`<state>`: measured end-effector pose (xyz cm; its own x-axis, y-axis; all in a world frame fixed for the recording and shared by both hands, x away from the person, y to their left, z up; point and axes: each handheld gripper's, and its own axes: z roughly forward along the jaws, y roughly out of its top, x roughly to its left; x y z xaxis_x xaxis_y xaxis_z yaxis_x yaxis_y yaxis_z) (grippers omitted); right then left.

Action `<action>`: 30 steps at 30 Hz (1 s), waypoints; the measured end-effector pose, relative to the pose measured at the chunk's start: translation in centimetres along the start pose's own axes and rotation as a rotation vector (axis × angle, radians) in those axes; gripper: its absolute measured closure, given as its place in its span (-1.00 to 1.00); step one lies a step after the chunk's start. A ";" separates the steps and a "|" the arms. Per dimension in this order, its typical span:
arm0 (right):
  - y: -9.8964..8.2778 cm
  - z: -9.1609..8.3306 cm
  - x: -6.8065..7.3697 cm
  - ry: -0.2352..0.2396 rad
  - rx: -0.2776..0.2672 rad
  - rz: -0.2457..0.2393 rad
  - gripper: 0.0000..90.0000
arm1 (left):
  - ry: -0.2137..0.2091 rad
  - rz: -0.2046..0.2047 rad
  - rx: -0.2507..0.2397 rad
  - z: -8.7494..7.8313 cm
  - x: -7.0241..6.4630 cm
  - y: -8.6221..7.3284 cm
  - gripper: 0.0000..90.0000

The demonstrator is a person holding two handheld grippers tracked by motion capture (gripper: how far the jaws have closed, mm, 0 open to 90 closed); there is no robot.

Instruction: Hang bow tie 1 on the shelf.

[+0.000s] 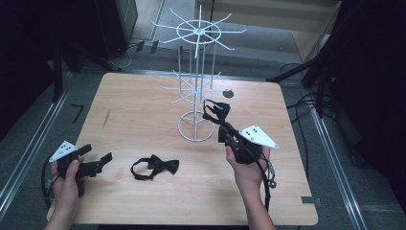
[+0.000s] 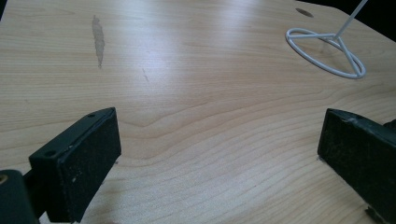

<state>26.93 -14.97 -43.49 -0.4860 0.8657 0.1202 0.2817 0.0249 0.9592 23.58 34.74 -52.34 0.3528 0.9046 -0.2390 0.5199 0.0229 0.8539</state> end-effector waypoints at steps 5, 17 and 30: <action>0.0 0.3 0.1 0.005 0.002 0.010 0.77 | -0.001 0.000 0.000 0.0 0.0 0.0 -1.00; -0.2 1.0 0.1 0.011 0.010 0.022 0.77 | -0.001 0.001 0.000 0.0 0.0 0.0 -1.00; -0.6 1.8 0.2 0.011 0.024 0.027 0.76 | -0.002 0.001 0.000 0.0 0.0 0.0 -1.00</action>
<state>28.16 -13.88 -44.47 -0.4872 0.8605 0.1486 0.3145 0.0142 0.9492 23.59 34.75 -52.35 0.3552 0.9037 -0.2391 0.5198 0.0217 0.8540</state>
